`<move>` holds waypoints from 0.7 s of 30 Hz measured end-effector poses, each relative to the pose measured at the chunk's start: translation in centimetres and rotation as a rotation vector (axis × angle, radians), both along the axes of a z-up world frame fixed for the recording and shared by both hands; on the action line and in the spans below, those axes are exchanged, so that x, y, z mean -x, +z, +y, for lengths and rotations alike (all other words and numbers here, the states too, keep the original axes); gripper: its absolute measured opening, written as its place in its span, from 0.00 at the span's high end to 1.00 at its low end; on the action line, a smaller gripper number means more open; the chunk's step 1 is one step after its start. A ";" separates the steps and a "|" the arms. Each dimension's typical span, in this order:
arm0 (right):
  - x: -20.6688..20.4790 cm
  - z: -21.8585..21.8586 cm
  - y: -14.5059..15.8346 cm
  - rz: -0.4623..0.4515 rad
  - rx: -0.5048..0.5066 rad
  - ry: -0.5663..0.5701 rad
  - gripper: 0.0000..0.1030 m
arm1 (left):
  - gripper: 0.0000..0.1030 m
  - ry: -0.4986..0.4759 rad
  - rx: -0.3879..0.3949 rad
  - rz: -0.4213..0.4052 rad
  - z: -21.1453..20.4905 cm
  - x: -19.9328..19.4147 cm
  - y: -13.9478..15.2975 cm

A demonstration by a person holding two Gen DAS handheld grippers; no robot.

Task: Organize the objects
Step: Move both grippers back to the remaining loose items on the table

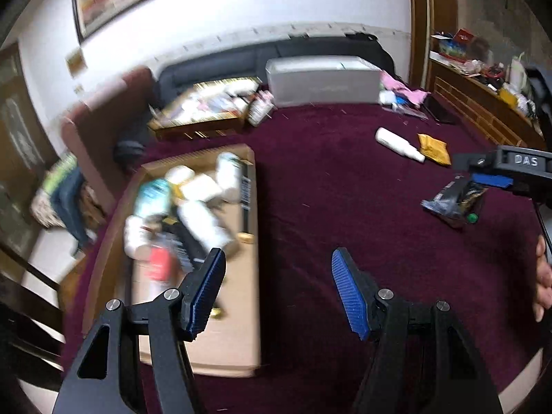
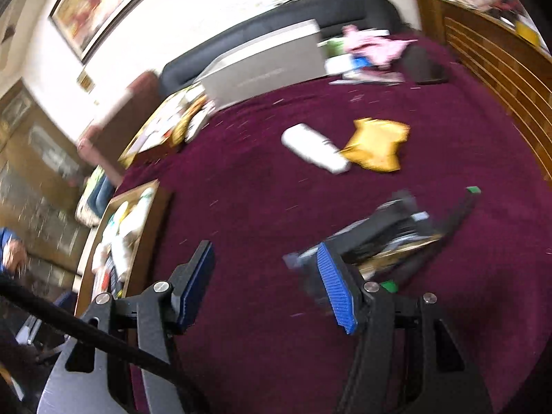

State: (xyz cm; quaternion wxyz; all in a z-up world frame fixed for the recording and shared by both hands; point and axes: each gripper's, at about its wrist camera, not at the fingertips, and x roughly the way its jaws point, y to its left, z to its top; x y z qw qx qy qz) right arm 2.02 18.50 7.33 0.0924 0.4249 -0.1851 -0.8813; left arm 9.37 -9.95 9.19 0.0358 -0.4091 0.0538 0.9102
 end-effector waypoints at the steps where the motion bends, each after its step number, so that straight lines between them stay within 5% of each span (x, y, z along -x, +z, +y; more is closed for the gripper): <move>1: 0.0 1.6 -0.1 0.007 0.007 -0.033 0.41 | 0.44 -0.009 -0.045 -0.029 0.1 0.7 -0.4; 6: 0.9 7.4 -1.2 -0.003 0.034 -0.156 0.35 | 0.44 -0.044 -0.216 -0.134 1.7 4.0 -2.3; 21: 9.8 11.3 -4.1 -0.125 0.034 -0.234 0.36 | 0.44 -0.108 -0.272 -0.179 4.5 7.4 -4.8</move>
